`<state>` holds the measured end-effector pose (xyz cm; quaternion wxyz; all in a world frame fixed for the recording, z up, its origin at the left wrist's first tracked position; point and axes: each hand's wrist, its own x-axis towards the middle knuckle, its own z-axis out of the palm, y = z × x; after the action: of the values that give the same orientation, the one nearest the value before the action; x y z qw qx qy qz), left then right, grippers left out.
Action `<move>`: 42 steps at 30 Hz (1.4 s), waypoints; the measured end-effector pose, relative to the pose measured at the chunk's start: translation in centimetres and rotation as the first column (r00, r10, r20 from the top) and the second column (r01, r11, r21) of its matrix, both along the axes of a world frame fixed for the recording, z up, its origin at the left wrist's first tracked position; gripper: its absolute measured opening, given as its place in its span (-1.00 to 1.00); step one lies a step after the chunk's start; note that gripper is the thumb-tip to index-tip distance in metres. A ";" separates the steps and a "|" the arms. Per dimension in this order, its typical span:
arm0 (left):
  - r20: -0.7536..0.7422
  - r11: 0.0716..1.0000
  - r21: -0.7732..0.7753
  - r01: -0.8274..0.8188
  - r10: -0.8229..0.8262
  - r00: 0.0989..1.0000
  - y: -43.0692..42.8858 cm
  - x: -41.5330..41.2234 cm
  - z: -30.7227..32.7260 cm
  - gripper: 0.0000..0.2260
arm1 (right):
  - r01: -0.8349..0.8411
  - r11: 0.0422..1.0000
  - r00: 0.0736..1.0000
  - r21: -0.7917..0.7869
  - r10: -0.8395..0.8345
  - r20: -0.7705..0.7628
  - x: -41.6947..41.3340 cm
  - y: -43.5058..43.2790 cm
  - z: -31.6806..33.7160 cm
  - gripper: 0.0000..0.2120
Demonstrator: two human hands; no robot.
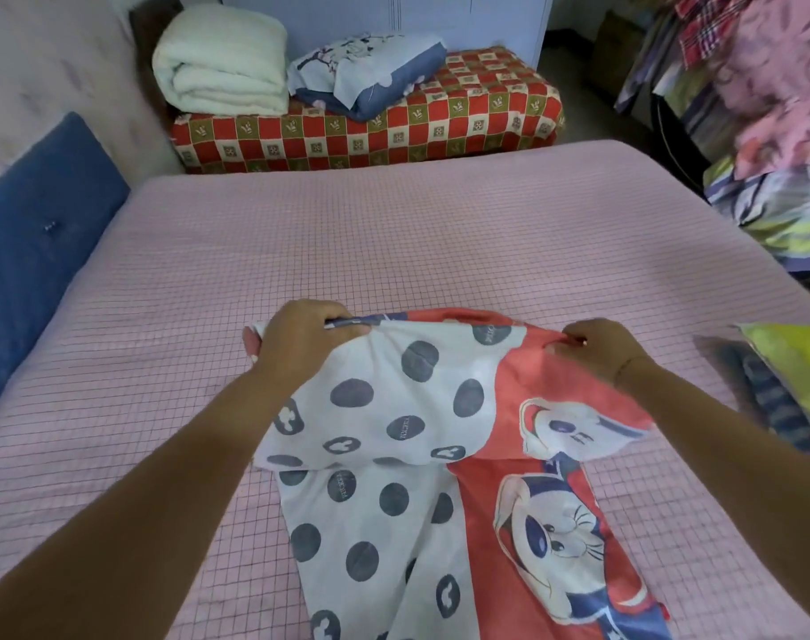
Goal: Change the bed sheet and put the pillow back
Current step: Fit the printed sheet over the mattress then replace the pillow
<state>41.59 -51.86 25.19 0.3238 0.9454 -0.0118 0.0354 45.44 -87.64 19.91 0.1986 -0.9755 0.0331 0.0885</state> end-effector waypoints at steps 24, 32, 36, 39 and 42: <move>0.164 0.941 -0.036 -0.335 0.336 0.927 10.9 27.7 -2.0 -0.78 | 0.070 0.801 0.939 0.594 -0.255 0.233 32.6 13.9 1.1 -0.96; 0.088 0.951 -0.057 -0.304 0.308 0.947 12.0 27.8 -7.1 -0.68 | 0.111 0.783 0.957 0.612 -0.251 0.148 32.4 13.9 -3.5 -0.66; -0.005 0.942 -0.121 -0.313 0.315 0.949 10.2 24.0 -10.8 -0.67 | 0.199 0.768 0.961 0.609 -0.274 0.031 28.5 12.0 -7.4 -0.65; -0.111 0.936 -0.191 -0.296 0.279 0.954 6.8 18.9 -14.1 -0.69 | 0.270 0.788 0.957 0.554 -0.284 -0.062 22.6 10.1 -11.0 -0.67; -0.200 0.950 -0.184 -0.253 0.216 0.956 3.1 13.3 -17.5 -0.68 | 0.373 0.738 0.926 0.562 -0.335 -0.175 15.0 7.8 -14.5 -0.69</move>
<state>54.87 -48.75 7.70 0.4140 0.9004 0.1335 -0.0093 60.49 -79.81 5.37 0.5012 -0.8387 0.1952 0.0854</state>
